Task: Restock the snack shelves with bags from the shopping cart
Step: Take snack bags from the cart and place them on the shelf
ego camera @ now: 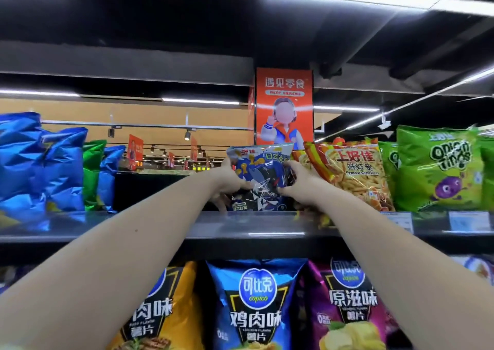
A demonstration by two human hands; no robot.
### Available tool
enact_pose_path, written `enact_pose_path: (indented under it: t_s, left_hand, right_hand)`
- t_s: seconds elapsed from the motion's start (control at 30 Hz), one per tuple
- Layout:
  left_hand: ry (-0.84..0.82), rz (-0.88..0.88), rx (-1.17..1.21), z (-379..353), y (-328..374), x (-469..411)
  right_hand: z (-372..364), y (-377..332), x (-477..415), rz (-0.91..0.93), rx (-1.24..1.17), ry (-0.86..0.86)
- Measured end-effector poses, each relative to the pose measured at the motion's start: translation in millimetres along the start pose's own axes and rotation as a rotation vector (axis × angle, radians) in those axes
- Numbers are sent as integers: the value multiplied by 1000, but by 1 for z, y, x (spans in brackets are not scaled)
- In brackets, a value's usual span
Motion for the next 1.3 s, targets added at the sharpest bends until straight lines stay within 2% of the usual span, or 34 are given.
enact_pose_path:
  t_s: [0.17,0.37,0.53,0.63,0.77,0.9,0.97,1.1,1.3]
  left_hand:
    - [33,-38,-21,0,-4,-5]
    - [257,-367,-318,5,6,-2]
    - [353,-554,-324,-2,5,4]
    - [321,-614,-283,-13,5,1]
    - [243,-501,-342,-15,11,-5]
    - [385,-468,-457,-12,12,8]
    - [435,-542,-542,-12,15,19]
    - [424,-750,-736,-24,22,44]
    - [477,-859,-902,-51,29,73]
  right_hand:
    - [2,-2,0,31,30,163]
    - [7,-12,17,184,248,340]
    - [15,-15,40,247,368,432]
    - [17,-11,58,257,422,459]
    - [17,-5,74,246,502,446]
    - [15,-7,82,231,598,464]
    - [16,-10,86,225,632,483]
    - [20,-9,96,207,697,520]
    - [32,17,124,149,712,512]
Point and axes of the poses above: each hand's wrist, its own x-axis away from the middle knuckle, its own z-axis out of the back of the hand, y = z × x, the point moved 3 cm from there along -x, towards the middle knuckle, and after that the axes turned 15 degrees about x, right-handed, at the moved point
